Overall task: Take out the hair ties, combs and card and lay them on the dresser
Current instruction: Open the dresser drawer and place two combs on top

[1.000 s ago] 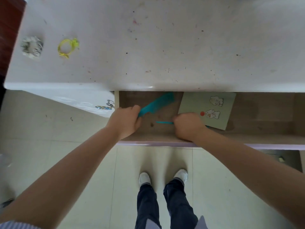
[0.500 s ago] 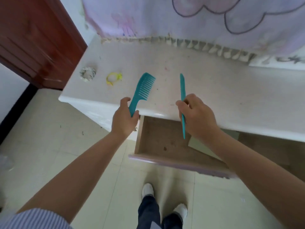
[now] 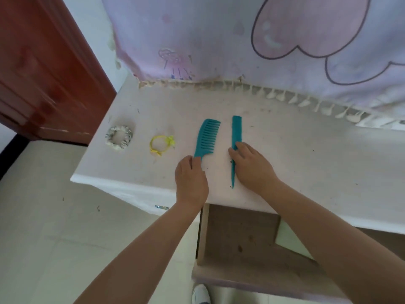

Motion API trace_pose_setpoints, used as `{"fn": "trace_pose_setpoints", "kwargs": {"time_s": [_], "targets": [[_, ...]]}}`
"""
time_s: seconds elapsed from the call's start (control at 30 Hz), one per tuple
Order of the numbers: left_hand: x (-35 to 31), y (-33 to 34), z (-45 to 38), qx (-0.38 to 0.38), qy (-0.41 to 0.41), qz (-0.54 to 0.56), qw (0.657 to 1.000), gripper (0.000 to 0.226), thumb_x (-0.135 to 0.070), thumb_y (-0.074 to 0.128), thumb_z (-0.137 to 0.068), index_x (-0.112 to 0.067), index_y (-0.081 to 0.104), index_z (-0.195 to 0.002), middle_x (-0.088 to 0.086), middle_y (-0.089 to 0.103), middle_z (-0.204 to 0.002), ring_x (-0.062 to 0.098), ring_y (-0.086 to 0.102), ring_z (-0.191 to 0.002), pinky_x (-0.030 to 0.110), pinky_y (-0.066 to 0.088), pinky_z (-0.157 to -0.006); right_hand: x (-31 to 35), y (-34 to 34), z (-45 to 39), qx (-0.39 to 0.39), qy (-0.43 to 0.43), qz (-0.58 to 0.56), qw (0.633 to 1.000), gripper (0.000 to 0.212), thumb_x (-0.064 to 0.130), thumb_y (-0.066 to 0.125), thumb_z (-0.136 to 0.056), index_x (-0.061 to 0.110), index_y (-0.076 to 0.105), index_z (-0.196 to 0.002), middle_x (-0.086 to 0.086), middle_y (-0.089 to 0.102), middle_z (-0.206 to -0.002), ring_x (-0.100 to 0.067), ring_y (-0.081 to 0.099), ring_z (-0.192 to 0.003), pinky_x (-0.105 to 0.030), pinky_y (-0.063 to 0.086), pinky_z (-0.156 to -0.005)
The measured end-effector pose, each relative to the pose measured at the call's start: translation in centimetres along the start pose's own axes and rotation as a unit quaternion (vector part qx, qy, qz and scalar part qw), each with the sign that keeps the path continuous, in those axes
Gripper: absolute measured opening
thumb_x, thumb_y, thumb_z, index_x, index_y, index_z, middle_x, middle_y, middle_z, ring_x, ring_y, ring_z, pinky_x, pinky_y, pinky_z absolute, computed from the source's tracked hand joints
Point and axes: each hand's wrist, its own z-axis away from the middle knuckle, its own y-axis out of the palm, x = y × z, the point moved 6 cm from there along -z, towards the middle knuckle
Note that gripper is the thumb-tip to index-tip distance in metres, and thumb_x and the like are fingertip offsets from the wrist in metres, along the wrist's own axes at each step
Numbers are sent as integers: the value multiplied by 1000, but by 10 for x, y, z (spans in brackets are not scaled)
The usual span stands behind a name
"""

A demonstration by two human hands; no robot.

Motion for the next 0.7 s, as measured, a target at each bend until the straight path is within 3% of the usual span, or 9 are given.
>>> {"fn": "trace_pose_setpoints", "kwargs": {"time_s": [0.13, 0.3, 0.4, 0.47, 0.53, 0.6, 0.67, 0.7], "targets": [[2, 4, -14, -4, 24, -3, 1000, 39, -6, 42, -93, -1, 41, -131, 17, 41, -138, 29, 34, -127, 32, 24, -109, -5, 6, -2, -21, 47, -76, 996, 47, 16, 33, -100, 9, 23, -145, -13, 18, -157, -28, 18, -144, -38, 12, -120], [-3, 2, -16, 26, 36, -24, 999, 48, -11, 44, -93, 0, 30, -138, 21, 30, -148, 33, 21, -139, 42, 16, -116, -6, 2, 9, -56, 82, -166, 981, 47, 14, 33, -100, 6, 23, -145, -16, 16, -157, -28, 14, -145, -34, 9, -120], [-25, -12, 10, -54, 146, 15, 988, 42, -6, 50, -84, 8, 47, -124, 36, 47, -130, 46, 39, -127, 51, 34, -107, -13, -7, 51, -112, 102, -197, 969, 40, 8, 43, -95, -6, 43, -133, -29, 37, -144, -36, 36, -135, -35, 27, -113], [-48, -9, 49, -66, 269, 81, 957, 37, -9, 46, -78, 4, 51, -112, 34, 61, -109, 36, 47, -112, 43, 39, -98, -20, -9, 103, -180, 108, -197, 958, 40, 16, 40, -96, -16, 61, -108, -37, 62, -112, -37, 57, -112, -37, 48, -96], [-64, 17, 88, 37, 329, 114, 936, 36, -11, 43, -78, 2, 53, -110, 27, 67, -98, 25, 49, -100, 31, 37, -89, -32, -2, 158, -191, 98, -204, 955, 54, 25, 32, -98, -16, 66, -89, -32, 69, -85, -28, 54, -91, -34, 46, -80], [-76, 61, 121, 214, 294, 101, 926, 40, -11, 44, -83, 2, 52, -120, 24, 64, -110, 26, 54, -105, 28, 37, -91, -53, 19, 201, -121, 118, -202, 965, 36, 13, 44, -89, -12, 68, -80, -26, 70, -72, -28, 59, -76, -31, 41, -69], [-78, 106, 138, 346, 169, 70, 920, 43, -11, 44, -91, -1, 40, -133, 20, 50, -131, 28, 47, -121, 32, 35, -101, -87, 50, 226, -14, 195, -195, 961, 18, -2, 55, -78, -10, 69, -89, -29, 72, -85, -38, 68, -82, -31, 45, -74], [-80, 124, 140, 376, 115, 43, 918, 43, -11, 44, -92, 0, 38, -133, 21, 47, -133, 30, 46, -122, 33, 37, -101, -106, 65, 231, 44, 249, -209, 945, 23, -5, 58, -80, -9, 65, -101, -30, 69, -101, -42, 65, -94, -37, 47, -83]]}}
